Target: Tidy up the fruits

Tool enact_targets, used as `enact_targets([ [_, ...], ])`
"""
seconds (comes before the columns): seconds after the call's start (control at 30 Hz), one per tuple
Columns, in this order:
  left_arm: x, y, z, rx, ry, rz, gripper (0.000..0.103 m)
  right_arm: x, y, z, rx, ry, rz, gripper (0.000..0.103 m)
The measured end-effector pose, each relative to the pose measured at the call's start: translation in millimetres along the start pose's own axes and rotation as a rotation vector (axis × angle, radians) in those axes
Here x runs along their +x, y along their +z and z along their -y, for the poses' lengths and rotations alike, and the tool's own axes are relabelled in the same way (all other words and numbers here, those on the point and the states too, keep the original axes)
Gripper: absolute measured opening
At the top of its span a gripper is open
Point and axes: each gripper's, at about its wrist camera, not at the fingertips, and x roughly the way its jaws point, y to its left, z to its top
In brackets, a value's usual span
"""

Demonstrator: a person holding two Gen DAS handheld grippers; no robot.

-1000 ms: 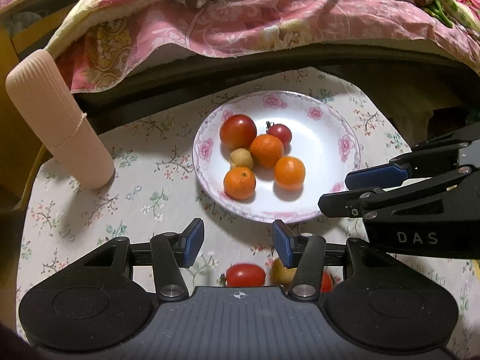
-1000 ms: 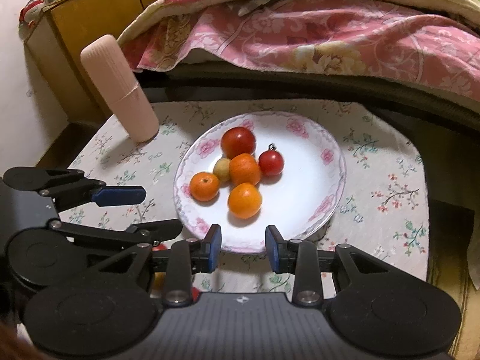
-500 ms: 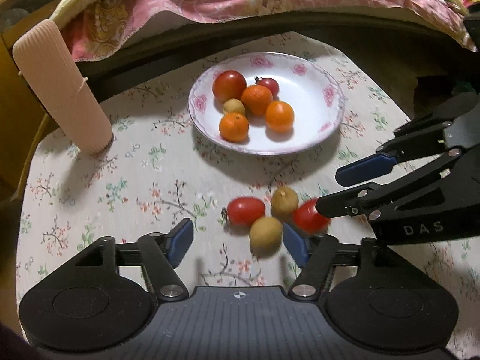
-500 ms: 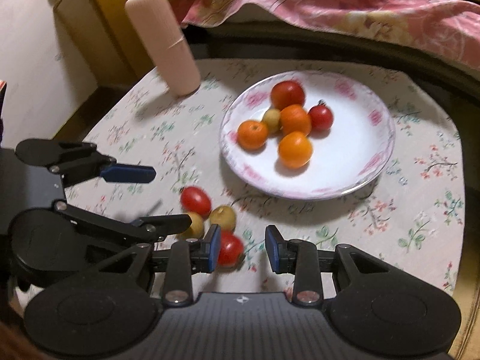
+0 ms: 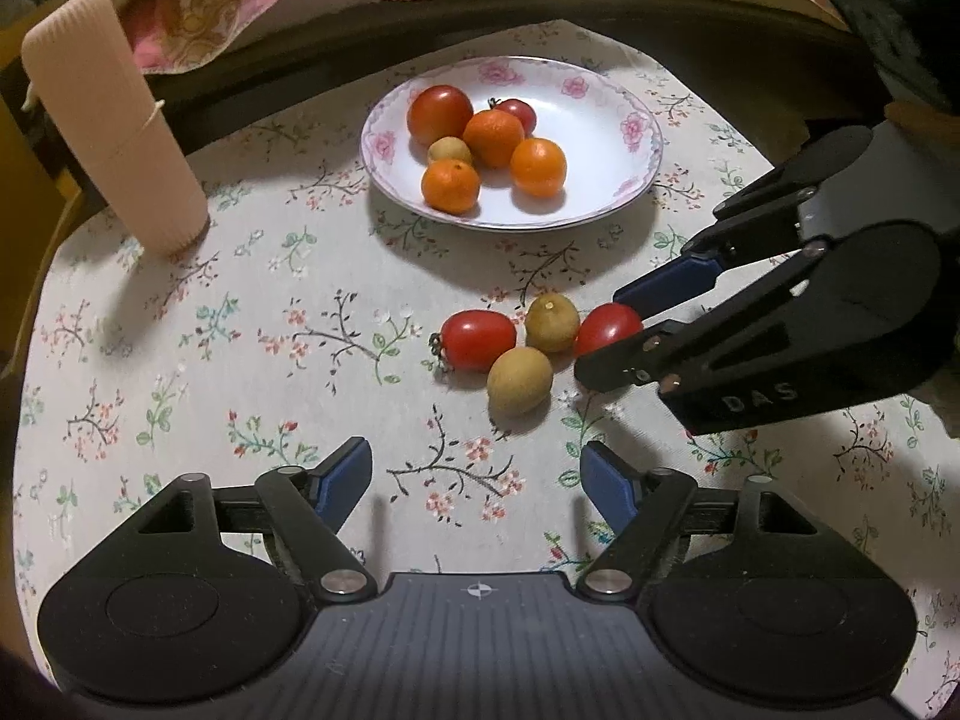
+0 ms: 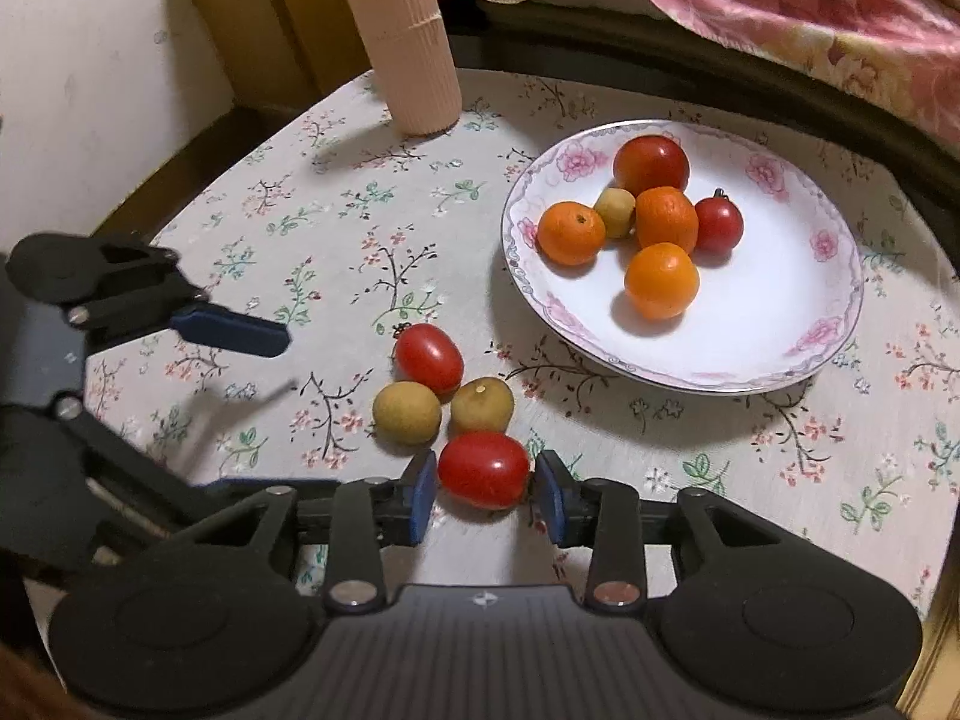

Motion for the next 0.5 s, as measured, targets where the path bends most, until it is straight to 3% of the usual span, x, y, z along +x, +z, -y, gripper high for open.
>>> enact_targets([
  [0.5, 15, 10, 8, -0.012, -0.036, 0.018, 0.079, -1, -2, 7, 0.030, -0.008, -0.026, 0.037],
])
